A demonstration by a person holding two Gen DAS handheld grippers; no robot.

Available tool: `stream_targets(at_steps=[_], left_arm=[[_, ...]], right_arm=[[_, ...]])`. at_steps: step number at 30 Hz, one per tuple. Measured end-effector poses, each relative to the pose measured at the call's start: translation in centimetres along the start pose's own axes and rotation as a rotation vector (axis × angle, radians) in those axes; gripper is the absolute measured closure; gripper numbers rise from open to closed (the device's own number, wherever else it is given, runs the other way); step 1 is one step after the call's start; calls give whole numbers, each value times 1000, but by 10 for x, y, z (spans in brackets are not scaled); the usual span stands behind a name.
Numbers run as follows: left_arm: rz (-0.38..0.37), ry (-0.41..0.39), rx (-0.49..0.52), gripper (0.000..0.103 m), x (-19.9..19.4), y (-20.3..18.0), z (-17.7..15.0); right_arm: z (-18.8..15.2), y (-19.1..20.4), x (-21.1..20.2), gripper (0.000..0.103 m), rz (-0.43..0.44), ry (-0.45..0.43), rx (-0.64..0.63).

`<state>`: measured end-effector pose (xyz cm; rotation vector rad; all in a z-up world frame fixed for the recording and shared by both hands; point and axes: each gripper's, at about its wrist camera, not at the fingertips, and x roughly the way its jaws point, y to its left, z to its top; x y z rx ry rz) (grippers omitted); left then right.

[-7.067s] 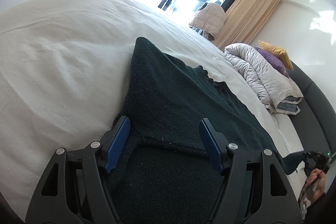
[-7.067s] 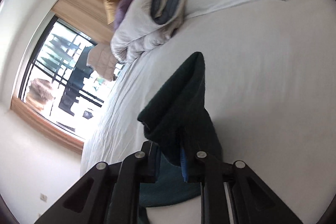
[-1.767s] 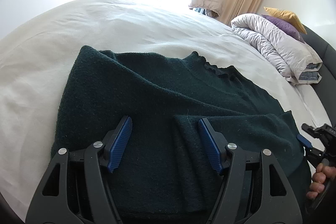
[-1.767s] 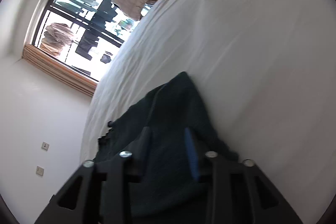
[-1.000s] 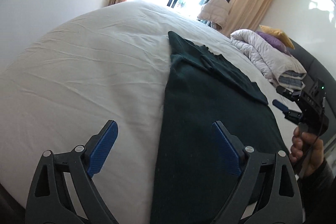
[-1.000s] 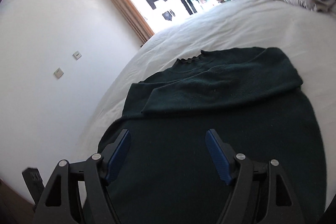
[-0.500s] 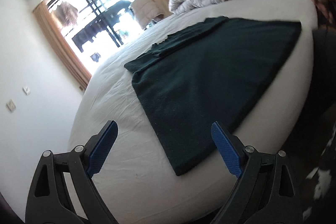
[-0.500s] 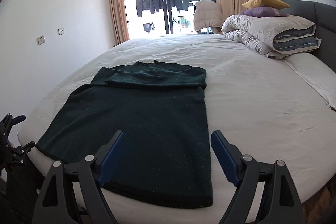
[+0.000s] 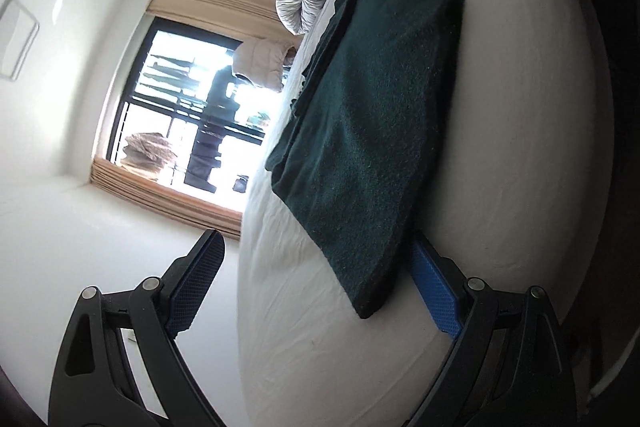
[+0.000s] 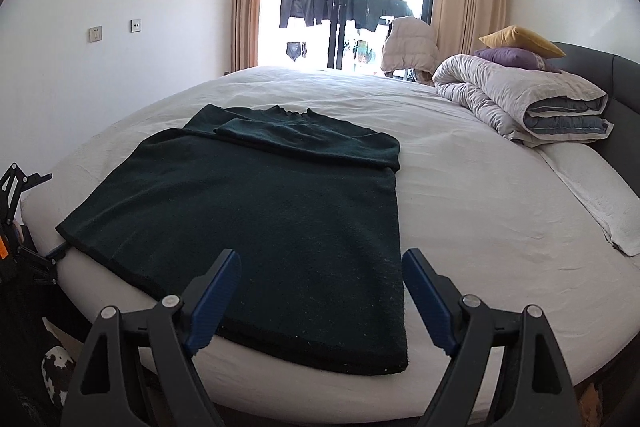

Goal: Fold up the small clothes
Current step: 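Grasp the sweater hem with both grippers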

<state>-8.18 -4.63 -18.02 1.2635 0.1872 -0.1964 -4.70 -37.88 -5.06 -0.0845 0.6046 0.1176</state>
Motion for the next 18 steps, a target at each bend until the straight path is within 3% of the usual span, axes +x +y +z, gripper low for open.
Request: stream_targets(at_steps=[3,6,7,8,11,14,18], left_arm=[[31,-29,33,11,7,-3,-1],[12,-44,16,27,9,1,0],[-7,-44,3,42,11,2,1],[-25,-39,-8,63,12,4,2],[-66,-16,-54,86,17,6,4],[-108,-20,-121,96,17,17,7],[-124,-21,-228,97,13,40,13]], right_arm=[[-3,5,-3,19,-21,7,-57],[-10,11,-7,20,-58,17,-159],[-13,13,-8,21,-68,25,-192],[-16,15,-9,21,-78,36,-233],[-30,25,-10,25,-120,67,-393],[-43,34,-9,30,-142,96,-543],[-56,41,3,39,-167,142,-676]])
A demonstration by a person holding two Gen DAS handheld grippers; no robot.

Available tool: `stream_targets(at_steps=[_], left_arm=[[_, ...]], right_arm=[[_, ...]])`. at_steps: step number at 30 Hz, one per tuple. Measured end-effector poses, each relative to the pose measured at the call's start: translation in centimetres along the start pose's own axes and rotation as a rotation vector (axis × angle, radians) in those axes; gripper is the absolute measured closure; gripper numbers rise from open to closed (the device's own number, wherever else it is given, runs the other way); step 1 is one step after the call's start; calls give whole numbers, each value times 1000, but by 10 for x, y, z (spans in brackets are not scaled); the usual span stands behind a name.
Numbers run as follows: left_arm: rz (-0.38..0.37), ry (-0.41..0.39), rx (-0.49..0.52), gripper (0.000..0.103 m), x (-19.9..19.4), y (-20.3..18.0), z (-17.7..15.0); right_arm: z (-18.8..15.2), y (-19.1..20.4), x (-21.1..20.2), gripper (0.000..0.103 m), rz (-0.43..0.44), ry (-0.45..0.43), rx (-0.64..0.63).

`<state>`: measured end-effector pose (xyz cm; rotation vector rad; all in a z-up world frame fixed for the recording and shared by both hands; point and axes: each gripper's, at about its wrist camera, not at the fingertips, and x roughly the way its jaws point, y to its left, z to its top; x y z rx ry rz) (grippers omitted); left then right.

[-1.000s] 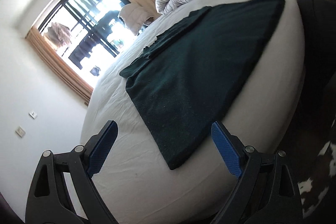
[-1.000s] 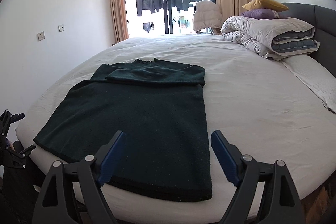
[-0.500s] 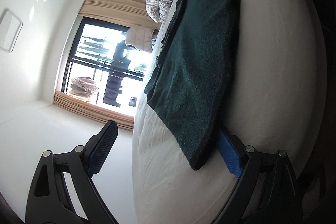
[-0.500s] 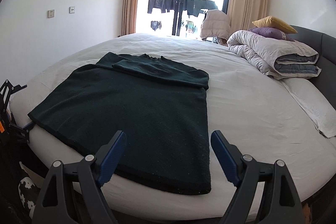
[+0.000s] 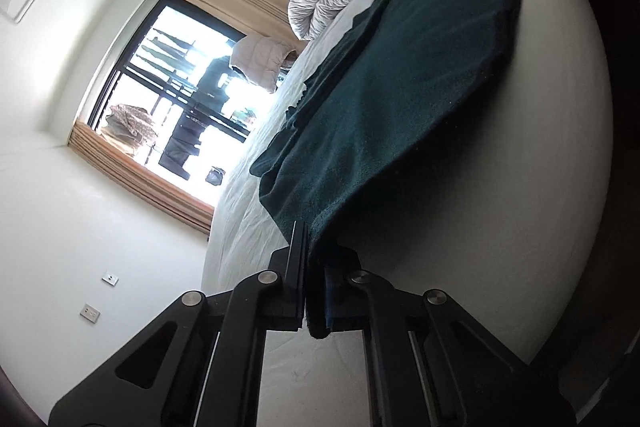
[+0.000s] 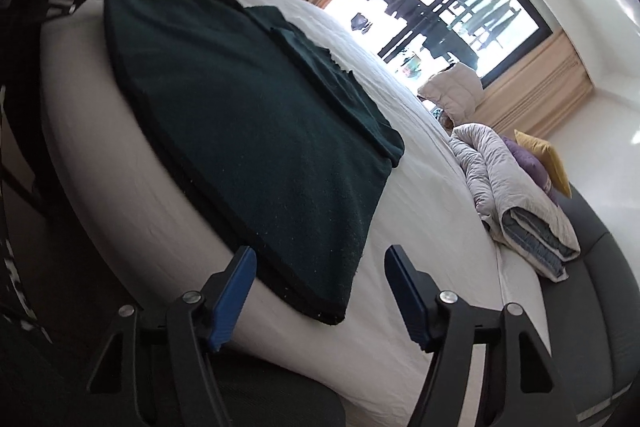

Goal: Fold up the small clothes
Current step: 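Grasp the sweater hem with both grippers, then lift the hem with both grippers and carry it toward the collar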

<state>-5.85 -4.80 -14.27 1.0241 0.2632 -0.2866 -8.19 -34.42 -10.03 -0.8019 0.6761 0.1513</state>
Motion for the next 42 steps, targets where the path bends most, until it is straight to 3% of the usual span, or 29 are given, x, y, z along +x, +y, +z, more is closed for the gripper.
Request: stream_targets(at_steps=[6,10,14,23,29,33,35,36,37,42], left_arm=[[-21,-2,-101,97,-5,22,14],[-40,3,-169,97,-5,36,21],[-47,0,-213,97,-5,44,27],[-50,-17,-337,97,-12,75,32],[-59,-14,-334,97,-13,69,31],[-64,-11,-333,97,-11,67,30],[-64,-11,-332,97,-10,67,28],[-64,-11,-333,97,-10,67,29],[-64,-11,-335,97,-10,67,28],[-69,-12,-330,99,-8,68,28]], right_arm=[[-7,20,17,43,-50,66,-202],[-9,31,14,43,-9,67,-265],[-7,45,18,43,-8,64,-316],[-12,46,39,43,-101,110,-366],[-17,44,43,48,-111,122,-399],[-15,41,46,60,-97,139,-397],[-13,41,48,76,-80,158,-390],[-13,39,49,93,-72,171,-376],[-12,37,51,100,-65,179,-358],[-4,18,40,100,-46,137,-230]])
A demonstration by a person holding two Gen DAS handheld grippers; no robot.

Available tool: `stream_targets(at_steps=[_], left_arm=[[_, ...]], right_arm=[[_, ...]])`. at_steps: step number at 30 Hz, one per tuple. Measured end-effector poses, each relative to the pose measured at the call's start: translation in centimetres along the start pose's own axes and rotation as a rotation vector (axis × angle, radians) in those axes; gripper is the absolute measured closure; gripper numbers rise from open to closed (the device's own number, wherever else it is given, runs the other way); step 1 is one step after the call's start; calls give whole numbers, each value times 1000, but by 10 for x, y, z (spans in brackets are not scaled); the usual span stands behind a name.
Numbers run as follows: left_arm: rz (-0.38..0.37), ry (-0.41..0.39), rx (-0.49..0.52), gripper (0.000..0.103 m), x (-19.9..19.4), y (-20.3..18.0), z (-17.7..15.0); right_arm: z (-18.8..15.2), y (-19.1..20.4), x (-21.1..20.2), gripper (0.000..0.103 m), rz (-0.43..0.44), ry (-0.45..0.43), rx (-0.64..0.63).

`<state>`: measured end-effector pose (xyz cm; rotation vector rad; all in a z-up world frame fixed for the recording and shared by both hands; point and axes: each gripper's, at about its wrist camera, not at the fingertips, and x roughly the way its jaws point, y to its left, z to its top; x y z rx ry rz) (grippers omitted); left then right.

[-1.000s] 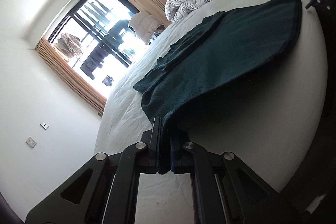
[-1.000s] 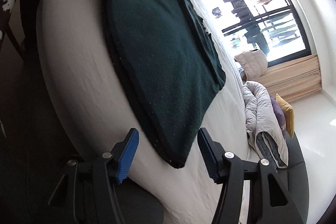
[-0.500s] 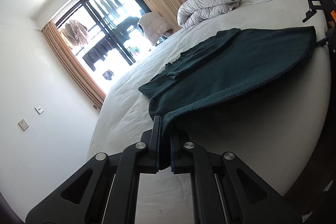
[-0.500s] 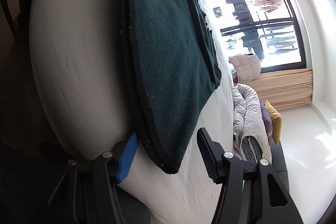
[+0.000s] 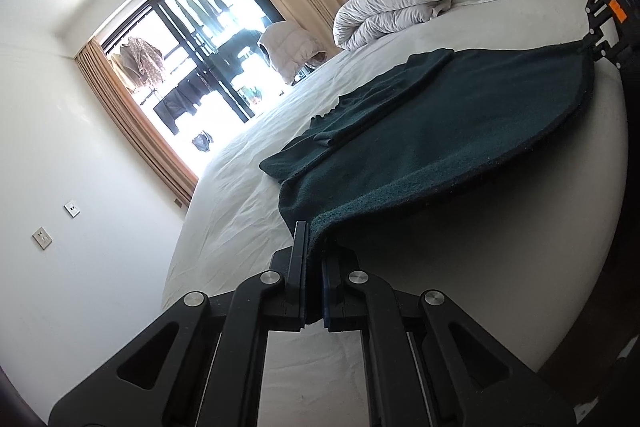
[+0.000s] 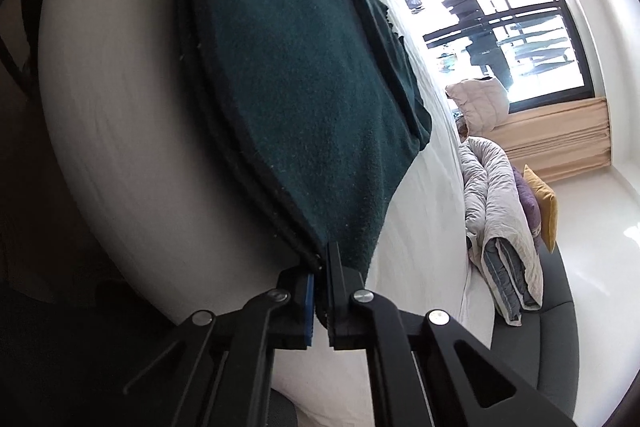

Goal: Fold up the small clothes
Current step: 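Lift the hem with both grippers and carry it toward the collar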

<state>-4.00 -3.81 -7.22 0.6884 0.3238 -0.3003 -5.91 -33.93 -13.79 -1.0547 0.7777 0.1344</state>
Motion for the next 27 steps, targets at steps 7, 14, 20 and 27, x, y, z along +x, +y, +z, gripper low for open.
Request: stream_targets(at_steps=[7,14,20,27], left_arm=[[12,-23,-50,99,-4,11,11],[-5,-15,-208,99,8,49,26],[17,-12,-252,99,47,86,60],[-4,70,-283,99,154,124,114]], right_arm=[[11,-56,-18,100,-15,-98,233],[35,-111,-8,100,-8,-147,371],[68,-161,32,100,-7,-145,441],[125,-214,113,100,38,-85,478]])
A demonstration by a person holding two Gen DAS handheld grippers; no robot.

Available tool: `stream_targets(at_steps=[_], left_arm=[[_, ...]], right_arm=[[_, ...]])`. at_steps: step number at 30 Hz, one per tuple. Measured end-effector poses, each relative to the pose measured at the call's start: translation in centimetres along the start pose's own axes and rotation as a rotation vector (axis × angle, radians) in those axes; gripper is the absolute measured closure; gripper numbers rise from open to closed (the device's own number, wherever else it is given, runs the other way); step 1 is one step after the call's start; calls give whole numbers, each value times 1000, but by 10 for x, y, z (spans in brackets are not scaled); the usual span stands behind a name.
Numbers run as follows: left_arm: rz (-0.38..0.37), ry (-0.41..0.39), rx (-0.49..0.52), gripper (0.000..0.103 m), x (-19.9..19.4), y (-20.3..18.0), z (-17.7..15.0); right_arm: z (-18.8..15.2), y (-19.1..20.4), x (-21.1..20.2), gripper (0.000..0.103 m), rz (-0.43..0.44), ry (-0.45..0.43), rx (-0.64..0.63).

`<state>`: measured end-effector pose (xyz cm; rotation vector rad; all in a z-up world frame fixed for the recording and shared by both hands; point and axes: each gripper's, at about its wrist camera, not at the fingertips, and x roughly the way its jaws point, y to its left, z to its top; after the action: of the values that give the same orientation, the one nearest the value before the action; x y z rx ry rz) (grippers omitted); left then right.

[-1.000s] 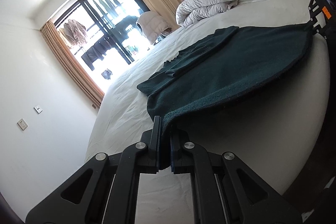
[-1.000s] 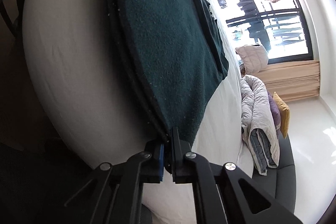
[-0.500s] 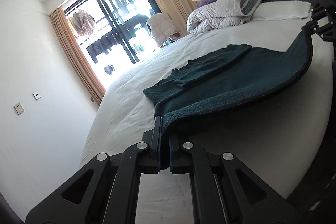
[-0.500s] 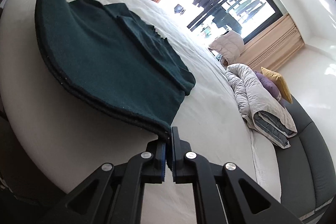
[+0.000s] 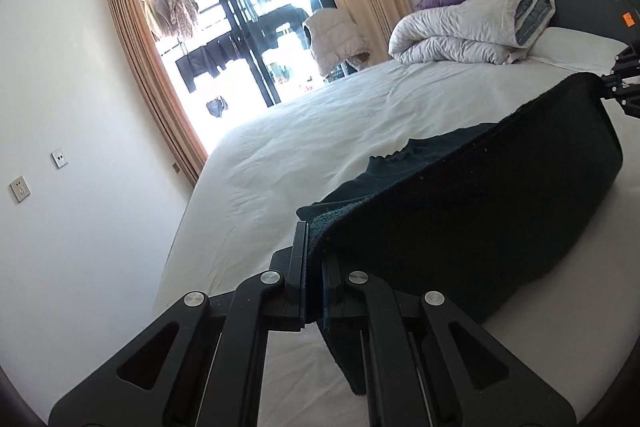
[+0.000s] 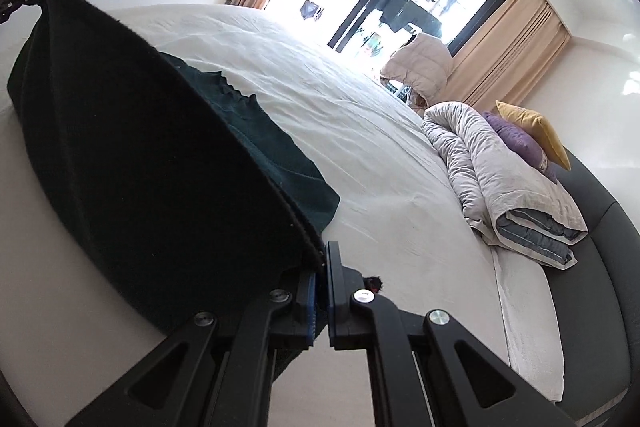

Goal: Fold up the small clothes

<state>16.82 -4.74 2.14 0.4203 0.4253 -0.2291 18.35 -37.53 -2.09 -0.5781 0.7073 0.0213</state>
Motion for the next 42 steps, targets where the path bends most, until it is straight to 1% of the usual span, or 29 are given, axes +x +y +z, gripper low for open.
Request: stream_targets(at_steps=[4,8,11,13,15,18,19,20,21,22,23,24,25,27,28,29,30,31,32,33,34,36,37,39,41,42], left_arm=[[0,70,-29,99,67,12,28],[2,153,-17,99,136,16,42],[-4,222,-5,99,188,15,44],[-9,260,8,99,217,12,41],[2,278,27,99,239,5,36],[3,312,18,99,269,0,34],[12,327,22,95,279,-2,32],[28,341,29,94,287,-4,30],[29,354,37,94,295,-6,27],[24,367,46,94,300,-9,23],[20,373,55,94,302,-11,21],[20,366,65,94,302,-13,18],[23,358,72,91,301,-13,17],[38,353,79,81,301,-8,18],[66,352,76,57,300,-4,20],[106,340,68,23,298,3,22],[148,315,59,14,294,10,26],[181,289,44,11,289,18,30],[189,285,25,11,286,25,33],[194,290,6,11,284,32,36],[211,289,-12,11,280,38,38],[235,263,-67,11,267,48,39],[225,259,-102,11,257,51,37],[168,236,-155,11,239,49,33],[134,226,-146,11,226,33,28],[120,237,-134,11,225,25,24]], right_arm=[[34,-10,60,100,33,61,8],[55,-14,125,100,77,133,17],[62,-23,169,100,117,193,38],[62,-24,192,100,126,219,41],[59,-30,217,100,143,250,49],[60,-28,241,100,159,283,64],[60,-27,249,100,164,300,70],[61,-27,256,99,164,312,78],[62,-29,258,92,147,302,90],[64,-31,260,76,129,294,106],[64,-35,260,64,94,285,126],[63,-39,259,36,54,275,147],[61,-45,256,23,33,259,168],[55,-57,249,23,13,252,224],[50,-64,244,23,-6,250,264],[46,-73,237,23,-17,246,310],[40,-80,229,23,-24,240,373],[35,-87,221,23,-14,233,438],[31,-92,212,24,12,223,497],[28,-94,201,27,43,204,550],[27,-93,189,30,82,176,592],[28,-81,165,30,180,114,633],[31,-69,154,30,224,85,632],[37,-42,143,30,305,56,603],[40,-15,142,30,372,62,578],[41,-4,145,32,387,74,568]])
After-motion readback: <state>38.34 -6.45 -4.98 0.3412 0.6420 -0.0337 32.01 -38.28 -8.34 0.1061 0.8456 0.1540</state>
